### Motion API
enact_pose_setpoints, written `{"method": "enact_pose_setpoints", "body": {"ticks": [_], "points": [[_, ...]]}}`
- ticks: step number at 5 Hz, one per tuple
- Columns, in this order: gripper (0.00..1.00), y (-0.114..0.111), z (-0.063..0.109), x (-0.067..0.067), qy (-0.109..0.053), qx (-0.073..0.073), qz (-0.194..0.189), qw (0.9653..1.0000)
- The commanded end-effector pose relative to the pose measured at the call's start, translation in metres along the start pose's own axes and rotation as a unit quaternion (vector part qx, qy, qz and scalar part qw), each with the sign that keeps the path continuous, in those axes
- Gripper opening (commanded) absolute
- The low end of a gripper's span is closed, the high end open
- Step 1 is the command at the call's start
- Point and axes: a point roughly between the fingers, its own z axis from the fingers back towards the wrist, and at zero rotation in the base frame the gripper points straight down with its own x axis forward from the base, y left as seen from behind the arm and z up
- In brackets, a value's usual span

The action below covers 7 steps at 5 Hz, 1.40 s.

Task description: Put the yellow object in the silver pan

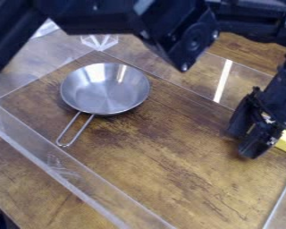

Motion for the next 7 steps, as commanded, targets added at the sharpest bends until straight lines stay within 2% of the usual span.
{"method": "enact_pose_setpoints", "body": {"ticks": [1, 4, 5, 6, 7], "points": [[1.00, 0.015, 0.006, 0.001, -0.029, 0.016, 0.016, 0.9993], [1.00, 0.020, -0.008, 0.005, -0.024, 0.005, 0.024, 0.9994], [0.00, 0.021, -0.012, 0.006, -0.022, 0.002, 0.026, 0.9994], [1.00, 0.022, -0.013, 0.007, -0.020, -0.001, 0.028, 0.9994], [1.00, 0.022, -0.013, 0.006, -0.018, -0.004, 0.031, 0.9993]]}}
